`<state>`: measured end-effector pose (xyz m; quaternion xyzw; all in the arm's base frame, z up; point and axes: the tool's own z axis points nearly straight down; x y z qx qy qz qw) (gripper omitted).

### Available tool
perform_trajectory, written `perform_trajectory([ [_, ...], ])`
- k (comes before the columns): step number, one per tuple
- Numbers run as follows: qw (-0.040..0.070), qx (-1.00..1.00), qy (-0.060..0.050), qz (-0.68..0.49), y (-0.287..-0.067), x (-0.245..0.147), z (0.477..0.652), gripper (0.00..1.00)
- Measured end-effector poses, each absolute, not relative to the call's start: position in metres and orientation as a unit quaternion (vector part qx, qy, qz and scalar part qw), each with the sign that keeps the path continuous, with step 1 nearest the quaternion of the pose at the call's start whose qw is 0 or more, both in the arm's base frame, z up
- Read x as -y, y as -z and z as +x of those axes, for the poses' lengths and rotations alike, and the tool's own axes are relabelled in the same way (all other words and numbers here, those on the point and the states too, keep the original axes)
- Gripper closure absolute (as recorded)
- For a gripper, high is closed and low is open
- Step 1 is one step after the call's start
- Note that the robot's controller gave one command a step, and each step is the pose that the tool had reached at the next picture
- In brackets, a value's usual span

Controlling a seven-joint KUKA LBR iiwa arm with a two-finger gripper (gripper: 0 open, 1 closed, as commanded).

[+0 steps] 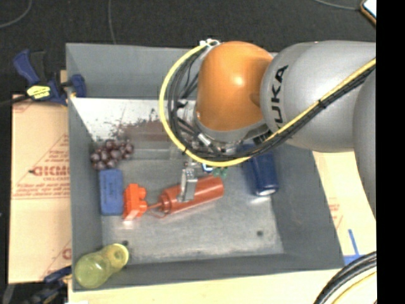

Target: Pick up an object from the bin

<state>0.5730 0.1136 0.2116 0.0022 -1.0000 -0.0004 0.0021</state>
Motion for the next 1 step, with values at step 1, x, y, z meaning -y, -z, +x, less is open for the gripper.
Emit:
perform_trajectory([
  [1, -0.002, 1.0, 0.001, 0.0, -0.2158, -0.1132, 0.5747, 0.0],
])
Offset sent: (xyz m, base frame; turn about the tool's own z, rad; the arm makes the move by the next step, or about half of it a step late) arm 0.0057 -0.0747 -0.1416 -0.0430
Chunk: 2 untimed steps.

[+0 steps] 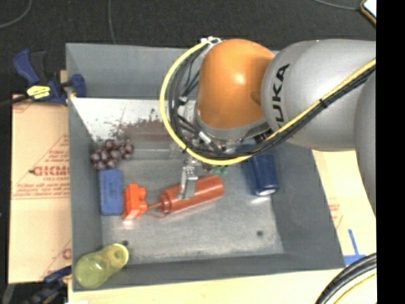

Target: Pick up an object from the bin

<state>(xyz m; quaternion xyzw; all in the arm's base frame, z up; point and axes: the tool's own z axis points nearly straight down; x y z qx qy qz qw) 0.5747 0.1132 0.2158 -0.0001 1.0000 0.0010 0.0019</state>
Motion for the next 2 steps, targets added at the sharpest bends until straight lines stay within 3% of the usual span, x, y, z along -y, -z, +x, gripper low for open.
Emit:
perform_trajectory([
  [1, 0.004, -1.0, 0.0, -0.023, -0.077, -0.04, 0.581, 0.0],
  [2, 0.01, -0.999, -0.001, -0.049, -0.145, -0.045, 0.57, 0.0],
])
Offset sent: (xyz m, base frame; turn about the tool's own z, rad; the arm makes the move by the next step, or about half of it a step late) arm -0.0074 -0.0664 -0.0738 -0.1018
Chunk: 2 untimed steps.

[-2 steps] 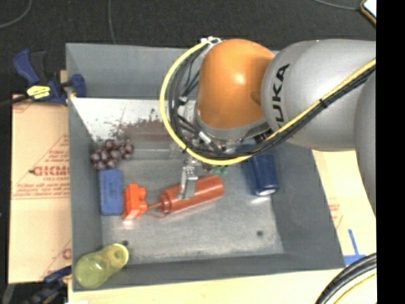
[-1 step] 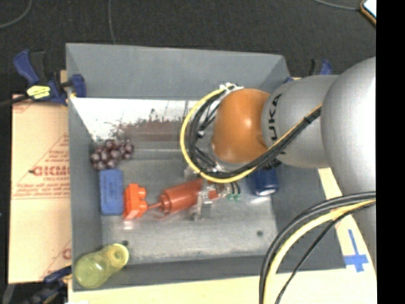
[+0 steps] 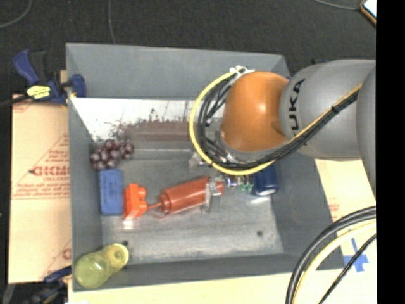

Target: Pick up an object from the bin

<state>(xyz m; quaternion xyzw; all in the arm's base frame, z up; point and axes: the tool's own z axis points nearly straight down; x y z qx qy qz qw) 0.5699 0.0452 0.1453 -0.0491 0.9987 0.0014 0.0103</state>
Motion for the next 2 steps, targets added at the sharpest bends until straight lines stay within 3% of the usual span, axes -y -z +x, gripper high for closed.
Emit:
perform_trajectory([
  [1, 0.004, -1.0, -0.001, -0.026, -0.061, -0.037, 0.578, 0.0],
  [2, 0.015, -0.999, -0.002, -0.042, -0.071, -0.046, 0.597, 0.0],
])
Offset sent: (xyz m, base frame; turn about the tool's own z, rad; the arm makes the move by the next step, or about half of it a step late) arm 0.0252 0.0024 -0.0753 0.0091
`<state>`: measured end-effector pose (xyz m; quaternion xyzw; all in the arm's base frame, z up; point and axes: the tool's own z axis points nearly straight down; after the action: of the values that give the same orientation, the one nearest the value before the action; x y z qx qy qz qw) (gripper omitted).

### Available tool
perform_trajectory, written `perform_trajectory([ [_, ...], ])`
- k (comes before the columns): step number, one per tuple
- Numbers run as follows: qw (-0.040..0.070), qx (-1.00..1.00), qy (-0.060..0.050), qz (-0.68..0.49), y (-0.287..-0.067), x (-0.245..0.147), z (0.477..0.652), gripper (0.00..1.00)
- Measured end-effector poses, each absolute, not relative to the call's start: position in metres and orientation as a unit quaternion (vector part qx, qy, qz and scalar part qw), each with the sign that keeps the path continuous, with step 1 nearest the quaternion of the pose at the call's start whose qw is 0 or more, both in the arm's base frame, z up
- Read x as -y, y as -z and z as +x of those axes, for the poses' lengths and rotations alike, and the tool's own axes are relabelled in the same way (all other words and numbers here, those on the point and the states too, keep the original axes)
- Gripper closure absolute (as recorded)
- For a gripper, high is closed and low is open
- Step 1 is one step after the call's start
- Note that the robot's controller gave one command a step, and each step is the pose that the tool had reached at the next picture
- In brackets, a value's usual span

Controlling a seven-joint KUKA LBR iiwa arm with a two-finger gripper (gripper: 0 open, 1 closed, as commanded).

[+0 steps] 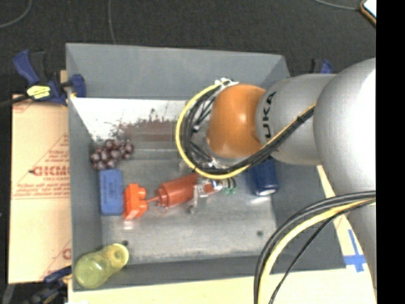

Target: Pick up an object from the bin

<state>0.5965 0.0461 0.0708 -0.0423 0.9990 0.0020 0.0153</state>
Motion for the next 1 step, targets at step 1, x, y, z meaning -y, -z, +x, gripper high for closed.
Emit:
perform_trajectory([
  [1, 0.009, -1.0, -0.002, -0.029, -0.0652, -0.0384, 0.584, 1.0],
])
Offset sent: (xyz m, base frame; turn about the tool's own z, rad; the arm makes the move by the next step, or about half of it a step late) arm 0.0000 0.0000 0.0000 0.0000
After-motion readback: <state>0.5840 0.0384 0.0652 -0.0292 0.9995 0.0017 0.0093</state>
